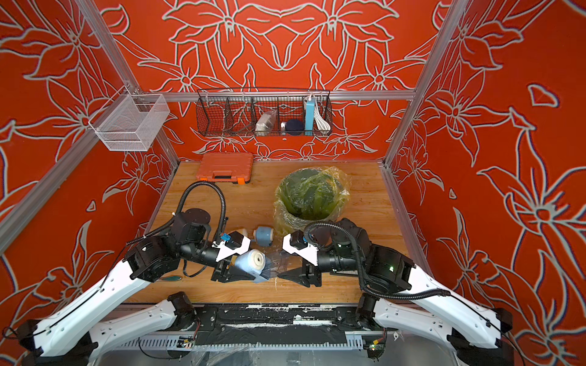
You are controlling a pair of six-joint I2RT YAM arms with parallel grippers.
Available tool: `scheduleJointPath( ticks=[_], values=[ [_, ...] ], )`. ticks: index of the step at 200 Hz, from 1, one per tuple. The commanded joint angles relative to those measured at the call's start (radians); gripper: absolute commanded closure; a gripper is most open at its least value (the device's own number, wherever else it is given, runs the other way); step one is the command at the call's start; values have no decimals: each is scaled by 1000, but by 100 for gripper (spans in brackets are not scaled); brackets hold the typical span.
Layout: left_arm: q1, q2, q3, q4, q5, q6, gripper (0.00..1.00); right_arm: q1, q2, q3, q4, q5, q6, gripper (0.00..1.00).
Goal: Take out the pencil sharpener tray and clean the shavings
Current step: Close the container of the pencil sharpener.
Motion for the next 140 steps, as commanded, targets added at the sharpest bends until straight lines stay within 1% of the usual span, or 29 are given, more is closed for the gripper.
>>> scheduleJointPath(
  ticks=[1,74,140],
  values=[
    [-8,-6,6,75,32,-1,100,20,16,27,19,-31,5,100],
    [-14,-8,5,77,30,-2,100,37,56,13,30,-65,15,100],
    [-25,-3,1,86,32,-7,100,39,141,33,46,-62,-15,100]
  ],
)
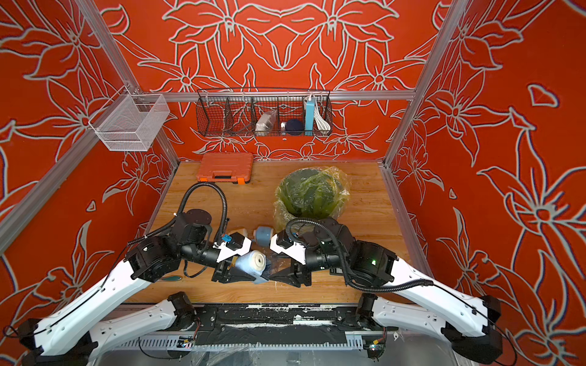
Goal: Take out the pencil sharpener tray and clean the shavings
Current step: Close the container of the pencil sharpener.
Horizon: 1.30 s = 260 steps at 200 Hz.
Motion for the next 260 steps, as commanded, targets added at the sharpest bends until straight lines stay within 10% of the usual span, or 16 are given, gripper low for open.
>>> scheduleJointPath(
  ticks=[1,17,31,63,113,153,176,202,260],
  values=[
    [-12,-6,3,86,42,-4,100,14,31,28,6,-34,-41,100],
    [-15,-7,2,84,39,-2,100,15,53,31,13,-24,-43,100],
    [-15,-8,0,78,38,-1,100,16,52,38,1,-15,-51,71],
    [-15,-10,2,58,33,11,100,16,-43,13,-27,53,-46,40],
    [-16,-18,1,44,28,15,100,16,-158,8,-145,73,-30,30],
    [-17,-16,6,47,28,11,100,16,-123,26,-133,69,1,37],
    [-17,-13,14,38,25,12,100,15,-91,44,-96,98,18,78],
    [-18,-10,16,32,25,16,100,16,-81,32,-34,96,29,100],
    [-32,-5,-10,84,22,-4,100,17,-35,-35,57,65,78,100]
  ],
)
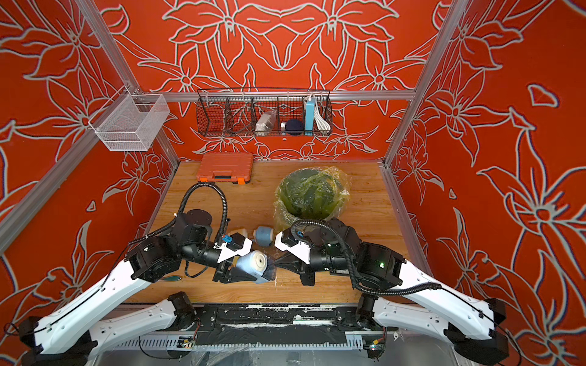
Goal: Take out the pencil sharpener tray and clean the shavings
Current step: Close the container of the pencil sharpener, then place the pencil sharpener at the center of the board.
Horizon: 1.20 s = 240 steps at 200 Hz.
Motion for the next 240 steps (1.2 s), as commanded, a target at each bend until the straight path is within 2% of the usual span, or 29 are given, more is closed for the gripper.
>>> scheduleJointPath(
  ticks=[1,59,78,100,134,158,200,240],
  values=[
    [-12,-4,-10,60,30,-5,100,6,14,-44,74,-20,35,100],
    [-18,-8,-32,108,14,-17,100,43,27,-133,145,-1,79,100],
    [-23,-3,-44,103,0,-7,100,53,16,-123,117,57,78,100],
    [-43,14,-66,69,-65,42,100,53,-67,-92,13,251,59,100],
    [-119,63,-145,62,-263,132,100,53,-276,-37,-198,633,50,100],
    [-143,100,-239,176,-361,133,100,53,-385,16,-328,772,45,100],
    [-146,269,-330,344,-441,127,100,53,-420,94,-515,812,112,100],
    [-146,419,-329,425,-462,138,100,53,-472,72,-553,822,174,100]
  ],
)
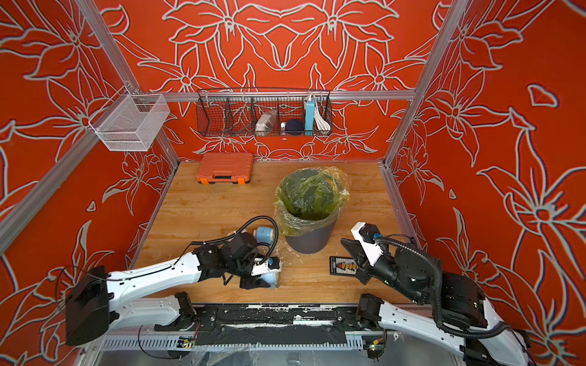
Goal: Take out the pencil sharpener tray and clean the shavings
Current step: Place the pencil sharpener at the center of the board.
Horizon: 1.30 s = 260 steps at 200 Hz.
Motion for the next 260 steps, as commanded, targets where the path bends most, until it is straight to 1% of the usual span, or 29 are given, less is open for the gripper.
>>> scheduleJointPath(
  ticks=[1,40,58,68,77,84,92,95,97,102,112,131,150,169,175,189,200,218,231,250,260],
  values=[
    [-6,48,7,119,-21,21,100,4,-37,-13,-73,49,64,100],
    [-6,126,20,103,-55,58,100,4,-47,-7,-101,51,80,100],
    [-6,127,23,96,-51,66,100,4,-38,-3,-101,40,77,100],
    [-6,111,24,90,-38,63,100,4,-30,-14,-89,6,69,99],
    [-6,88,23,85,-19,54,100,4,-19,-37,-54,-56,63,91],
    [-6,62,18,81,-2,50,100,4,-4,-67,-20,-116,56,81],
    [-6,29,7,82,10,43,100,4,21,-104,23,-178,57,59],
    [-6,18,2,82,14,41,100,4,33,-121,40,-204,54,52],
    [-5,9,-2,82,13,41,100,4,38,-132,50,-225,49,48],
    [-5,-5,-8,80,12,42,100,3,59,-158,86,-268,39,43],
    [-4,-20,-14,51,5,56,100,4,94,-203,153,-314,32,39],
    [-5,-3,-9,-23,-28,98,100,4,125,-259,286,-327,9,36],
    [0,23,-11,-54,-48,125,100,4,124,-256,357,-278,-28,32],
    [6,46,-9,-51,-44,124,100,2,129,-215,343,-214,-58,27],
    [6,58,-3,-54,-43,127,94,2,130,-203,327,-199,-63,26],
    [7,90,18,-72,-42,135,84,3,130,-180,291,-178,-62,23],
    [6,108,30,-76,-46,142,72,3,123,-168,266,-169,-56,22],
    [6,121,48,-76,-53,151,59,3,100,-162,235,-150,-38,21],
    [6,127,61,-79,-56,158,44,3,78,-159,213,-127,-26,21],
    [6,137,81,-97,-57,171,41,3,41,-156,185,-96,-17,21],
    [6,138,90,-113,-57,177,35,3,26,-153,169,-83,-15,21]
  ],
)
